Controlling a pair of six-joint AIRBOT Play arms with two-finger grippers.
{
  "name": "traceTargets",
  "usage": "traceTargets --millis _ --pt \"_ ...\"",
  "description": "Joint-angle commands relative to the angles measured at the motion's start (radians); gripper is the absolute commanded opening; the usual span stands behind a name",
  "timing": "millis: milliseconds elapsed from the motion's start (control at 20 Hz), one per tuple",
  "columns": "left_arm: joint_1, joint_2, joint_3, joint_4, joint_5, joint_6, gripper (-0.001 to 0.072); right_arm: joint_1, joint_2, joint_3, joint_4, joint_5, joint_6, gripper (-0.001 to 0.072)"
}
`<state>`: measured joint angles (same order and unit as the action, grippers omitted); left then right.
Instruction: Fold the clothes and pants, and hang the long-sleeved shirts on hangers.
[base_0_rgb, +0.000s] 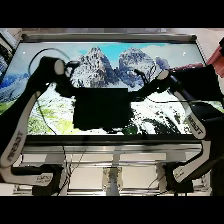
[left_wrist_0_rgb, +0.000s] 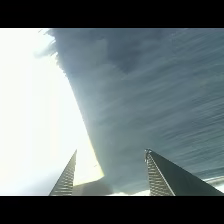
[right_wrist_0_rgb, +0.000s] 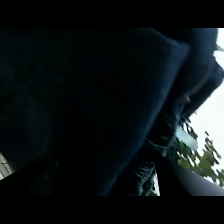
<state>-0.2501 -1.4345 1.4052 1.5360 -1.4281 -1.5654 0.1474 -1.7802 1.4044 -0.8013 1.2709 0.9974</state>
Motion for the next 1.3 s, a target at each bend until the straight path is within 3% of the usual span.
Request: traceTargets --millis 0,150,250,300,400,600,800,1000,1100,1250 --pt "0.087 0.159 -0.267 0.026 0.108 -0.006 0.0486 0.039 -0.065 0.004 0.057 -0.039 -0.069 0.0673" --pt "0.131 0.273 -0.439 0.027 0.193 -0.006 0.0486 0.076 -0.078 0.004 0.067 -0.093 -0.071 0.064" --pt "0.143 0.303 -0.49 0.03 0.193 -0.006 0.0486 0.106 -0.078 0.005 0.069 -0.105 -0.063 0.0505" --pt "0.145 0.303 -0.499 0.031 0.19 -0.006 0.0485 0.12 -0.078 0.004 0.068 -0.102 -0.045 0.0382" --pt "0.145 0.304 -0.501 0.031 0.19 -0.006 0.0486 0.136 -0.076 0.005 0.069 -0.099 -0.001 0.0048" --pt "0.145 0.303 -0.501 0.031 0.187 -0.006 0.0486 0.066 -0.019 0.004 -0.018 0.011 0.156 0.004" --pt "0.145 0.303 -0.501 0.031 0.187 -0.006 0.0486 -0.119 0.143 0.004 -0.358 0.265 0.3 0.004" --pt "0.145 0.303 -0.501 0.031 0.187 -0.006 0.0486 -0.384 0.288 0.001 -0.679 0.491 0.363 0.004" --pt "0.145 0.303 -0.501 0.031 0.187 -0.006 0.0486 -0.545 0.342 -0.028 -0.744 0.512 0.443 0.0041" --pt "0.145 0.303 -0.501 0.031 0.187 -0.006 0.0486 -0.765 0.391 -0.102 -0.764 0.514 0.457 0.0041"
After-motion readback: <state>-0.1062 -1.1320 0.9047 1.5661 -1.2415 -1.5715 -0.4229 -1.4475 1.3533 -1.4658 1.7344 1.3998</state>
